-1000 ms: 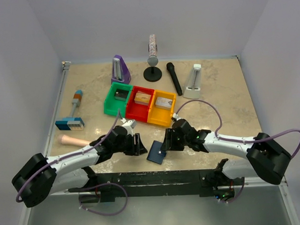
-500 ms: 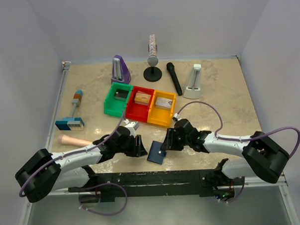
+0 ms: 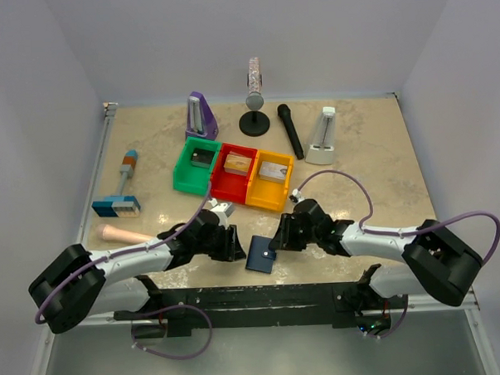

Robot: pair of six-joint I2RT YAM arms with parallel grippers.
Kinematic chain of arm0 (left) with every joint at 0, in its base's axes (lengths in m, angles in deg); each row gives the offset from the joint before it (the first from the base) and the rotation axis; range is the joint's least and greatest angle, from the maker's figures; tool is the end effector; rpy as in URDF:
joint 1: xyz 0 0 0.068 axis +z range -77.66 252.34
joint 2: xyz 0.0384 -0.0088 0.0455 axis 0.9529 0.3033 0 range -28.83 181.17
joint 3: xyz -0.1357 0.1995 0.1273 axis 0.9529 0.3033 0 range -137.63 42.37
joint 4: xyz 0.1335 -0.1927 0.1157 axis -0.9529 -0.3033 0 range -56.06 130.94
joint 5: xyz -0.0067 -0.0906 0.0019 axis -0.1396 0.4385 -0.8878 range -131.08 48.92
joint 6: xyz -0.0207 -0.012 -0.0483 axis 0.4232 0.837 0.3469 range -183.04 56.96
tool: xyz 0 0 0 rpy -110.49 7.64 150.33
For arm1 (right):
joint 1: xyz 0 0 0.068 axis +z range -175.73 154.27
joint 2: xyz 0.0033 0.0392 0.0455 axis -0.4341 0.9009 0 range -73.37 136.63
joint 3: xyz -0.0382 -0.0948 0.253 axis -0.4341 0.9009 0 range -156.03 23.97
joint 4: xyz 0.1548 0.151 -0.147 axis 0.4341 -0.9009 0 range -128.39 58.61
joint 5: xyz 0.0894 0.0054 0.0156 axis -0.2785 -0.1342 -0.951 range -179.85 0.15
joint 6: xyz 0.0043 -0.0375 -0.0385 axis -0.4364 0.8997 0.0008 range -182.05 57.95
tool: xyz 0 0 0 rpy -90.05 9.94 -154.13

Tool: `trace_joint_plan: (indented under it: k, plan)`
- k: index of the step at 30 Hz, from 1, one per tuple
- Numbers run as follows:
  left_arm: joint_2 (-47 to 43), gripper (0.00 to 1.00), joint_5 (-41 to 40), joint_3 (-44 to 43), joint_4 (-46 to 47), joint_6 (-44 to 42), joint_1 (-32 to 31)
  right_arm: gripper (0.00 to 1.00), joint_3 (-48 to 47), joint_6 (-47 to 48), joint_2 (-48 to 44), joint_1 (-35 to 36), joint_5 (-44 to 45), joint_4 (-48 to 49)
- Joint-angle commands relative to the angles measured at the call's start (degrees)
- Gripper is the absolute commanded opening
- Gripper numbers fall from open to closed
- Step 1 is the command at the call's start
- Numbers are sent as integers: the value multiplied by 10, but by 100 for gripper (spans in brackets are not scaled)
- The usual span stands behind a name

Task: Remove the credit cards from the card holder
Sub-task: Pick up the card holder from the center of the board.

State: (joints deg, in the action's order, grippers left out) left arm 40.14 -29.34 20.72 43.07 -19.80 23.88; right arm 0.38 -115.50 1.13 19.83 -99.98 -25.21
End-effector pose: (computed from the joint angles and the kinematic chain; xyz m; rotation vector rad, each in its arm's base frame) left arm 0.1353 -0.1636 0.1433 0.2265 2.5684 -0.9465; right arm 0.1552 0.1671 0.1388 0.0826 2.5884 0.9698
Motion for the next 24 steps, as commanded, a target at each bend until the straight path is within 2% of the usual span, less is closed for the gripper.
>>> trace_joint_plan:
  k: [1, 24]
  plan:
    - [5, 46, 1, -19, 16, -17, -2, 36, 12, -3, -15, -5, -8, 31]
    - [20, 45, 10, -22, 23, -23, -2, 24, 11, 3, 17, -8, -60, 89]
